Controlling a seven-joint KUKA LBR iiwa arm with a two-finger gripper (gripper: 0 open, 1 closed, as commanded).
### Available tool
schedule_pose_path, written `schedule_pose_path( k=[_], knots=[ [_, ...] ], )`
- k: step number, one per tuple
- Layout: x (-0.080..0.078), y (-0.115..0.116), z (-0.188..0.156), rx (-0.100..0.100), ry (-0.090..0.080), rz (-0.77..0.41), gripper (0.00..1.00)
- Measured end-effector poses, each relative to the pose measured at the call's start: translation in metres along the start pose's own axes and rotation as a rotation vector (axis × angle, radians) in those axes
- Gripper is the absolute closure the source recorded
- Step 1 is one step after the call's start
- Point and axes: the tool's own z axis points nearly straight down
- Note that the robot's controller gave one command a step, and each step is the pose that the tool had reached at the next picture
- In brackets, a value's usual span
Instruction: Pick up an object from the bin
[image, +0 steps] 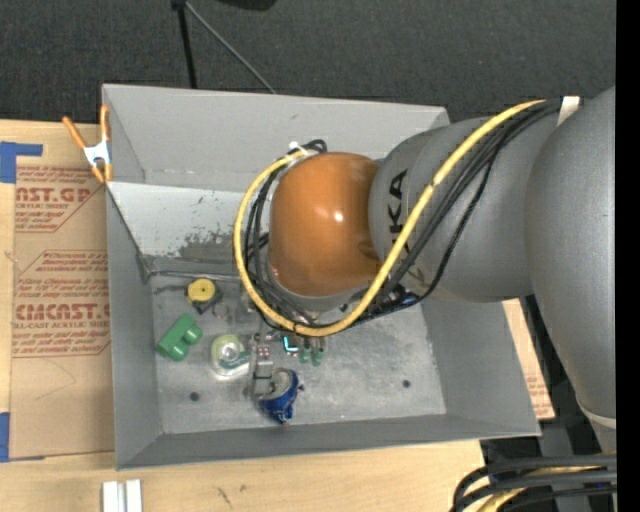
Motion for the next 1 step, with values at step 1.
schedule_pose_path(
  k=[1],
  knots=[
    [-0.0289,-0.0527,0.1133,0.001,-0.003,-0.253,0.00]
  ],
)
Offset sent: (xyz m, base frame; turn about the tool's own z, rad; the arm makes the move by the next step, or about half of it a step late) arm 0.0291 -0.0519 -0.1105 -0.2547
